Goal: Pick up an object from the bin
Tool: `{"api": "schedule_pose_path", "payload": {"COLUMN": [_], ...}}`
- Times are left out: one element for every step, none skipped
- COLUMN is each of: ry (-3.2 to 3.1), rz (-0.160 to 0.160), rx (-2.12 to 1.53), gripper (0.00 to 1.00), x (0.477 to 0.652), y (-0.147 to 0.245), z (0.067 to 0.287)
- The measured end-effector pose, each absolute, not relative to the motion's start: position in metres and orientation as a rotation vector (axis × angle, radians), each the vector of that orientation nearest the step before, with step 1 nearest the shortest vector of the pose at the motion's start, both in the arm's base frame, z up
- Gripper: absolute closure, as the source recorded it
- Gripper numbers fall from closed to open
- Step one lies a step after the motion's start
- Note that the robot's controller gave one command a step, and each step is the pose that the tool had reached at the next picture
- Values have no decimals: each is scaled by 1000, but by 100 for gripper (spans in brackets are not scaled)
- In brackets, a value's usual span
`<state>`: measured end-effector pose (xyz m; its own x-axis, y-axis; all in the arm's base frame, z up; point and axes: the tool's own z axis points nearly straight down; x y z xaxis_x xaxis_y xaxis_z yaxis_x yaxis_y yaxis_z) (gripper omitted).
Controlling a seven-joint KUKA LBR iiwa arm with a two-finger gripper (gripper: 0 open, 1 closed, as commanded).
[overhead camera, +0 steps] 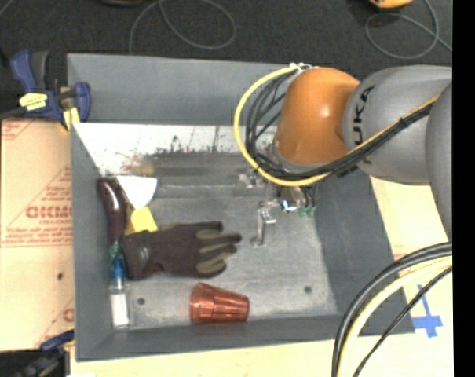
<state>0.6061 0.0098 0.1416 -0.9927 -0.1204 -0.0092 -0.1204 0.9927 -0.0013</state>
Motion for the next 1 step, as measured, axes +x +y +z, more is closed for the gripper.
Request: {"api": "schedule_pose_path", "payload": {"ry": [3118], "rz": [-4], "rx": [-320], "gripper": [0], "x": [614], "y": [26], "z": [116]}}
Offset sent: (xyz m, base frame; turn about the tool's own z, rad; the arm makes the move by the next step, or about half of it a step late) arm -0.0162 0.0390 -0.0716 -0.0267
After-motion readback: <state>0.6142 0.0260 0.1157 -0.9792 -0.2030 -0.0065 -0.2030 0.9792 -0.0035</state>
